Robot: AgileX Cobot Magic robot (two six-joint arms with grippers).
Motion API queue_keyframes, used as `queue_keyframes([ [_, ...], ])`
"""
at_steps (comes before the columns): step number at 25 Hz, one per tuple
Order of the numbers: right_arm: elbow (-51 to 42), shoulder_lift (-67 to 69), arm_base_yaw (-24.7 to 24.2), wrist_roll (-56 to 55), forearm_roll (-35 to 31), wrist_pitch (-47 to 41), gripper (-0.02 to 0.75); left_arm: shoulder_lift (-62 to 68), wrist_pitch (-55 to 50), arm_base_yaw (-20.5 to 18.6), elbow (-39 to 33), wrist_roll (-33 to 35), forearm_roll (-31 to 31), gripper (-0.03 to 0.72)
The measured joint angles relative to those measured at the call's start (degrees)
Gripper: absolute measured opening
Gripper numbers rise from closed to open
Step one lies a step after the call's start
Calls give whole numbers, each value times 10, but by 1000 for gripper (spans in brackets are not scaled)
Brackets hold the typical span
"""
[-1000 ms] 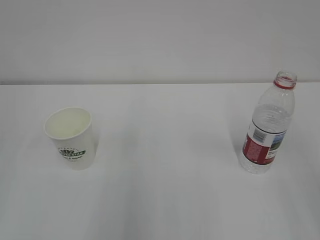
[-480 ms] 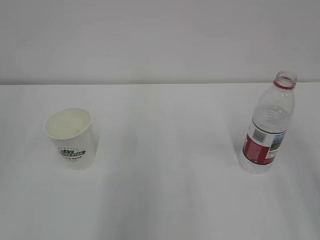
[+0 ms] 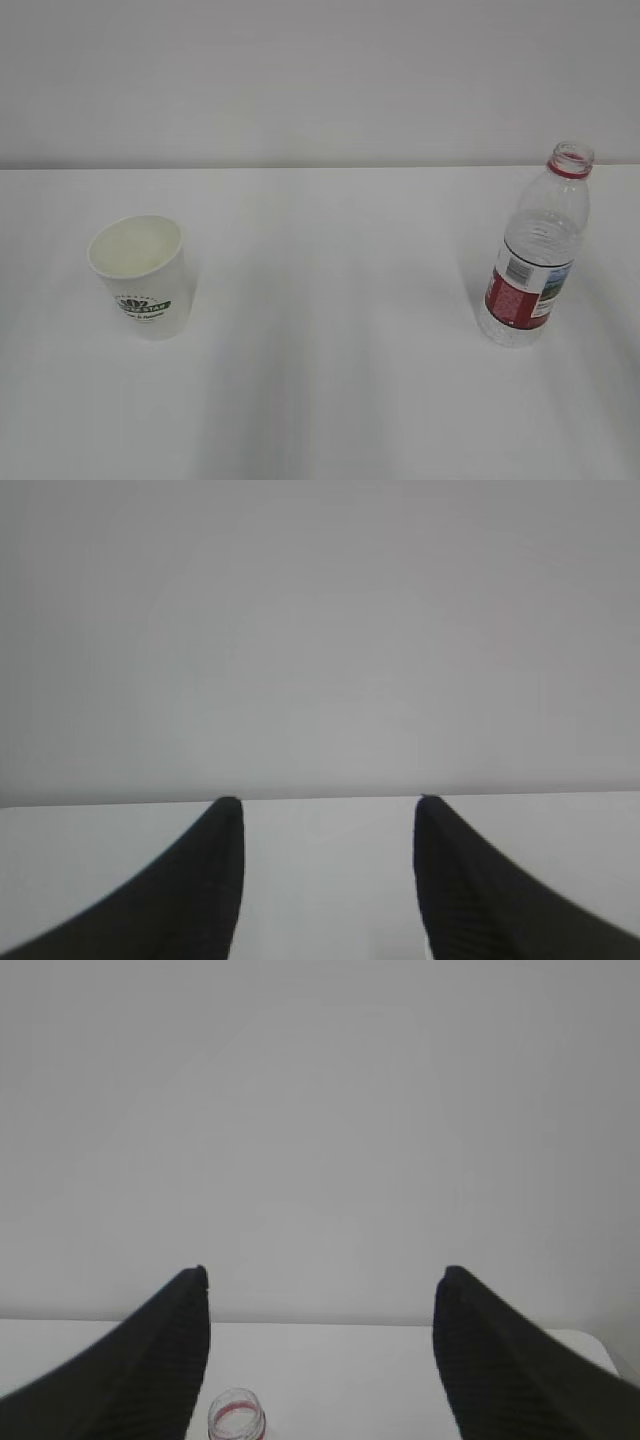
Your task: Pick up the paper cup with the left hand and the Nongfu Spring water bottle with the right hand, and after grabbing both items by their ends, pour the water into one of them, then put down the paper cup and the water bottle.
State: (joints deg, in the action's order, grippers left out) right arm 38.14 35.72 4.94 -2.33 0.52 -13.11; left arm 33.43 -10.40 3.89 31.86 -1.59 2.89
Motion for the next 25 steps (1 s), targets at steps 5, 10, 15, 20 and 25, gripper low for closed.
queue_keyframes([
  [5, 31, 41, 0, 0, 0, 17, 529, 26, 5, 0, 17, 0, 0, 398],
  [10, 57, 62, 0, 0, 0, 26, 529, 74, 12, 0, 54, 0, 0, 398],
  [15, 60, 64, 0, 0, 0, 33, 529, 117, 16, 0, 71, 0, 0, 398],
  [20, 60, 70, 0, 0, 0, 42, 529, 130, 25, 0, 72, 0, 0, 398],
  [25, 61, 106, 0, 0, 0, 62, 529, 139, 45, 0, 76, 0, 0, 398],
])
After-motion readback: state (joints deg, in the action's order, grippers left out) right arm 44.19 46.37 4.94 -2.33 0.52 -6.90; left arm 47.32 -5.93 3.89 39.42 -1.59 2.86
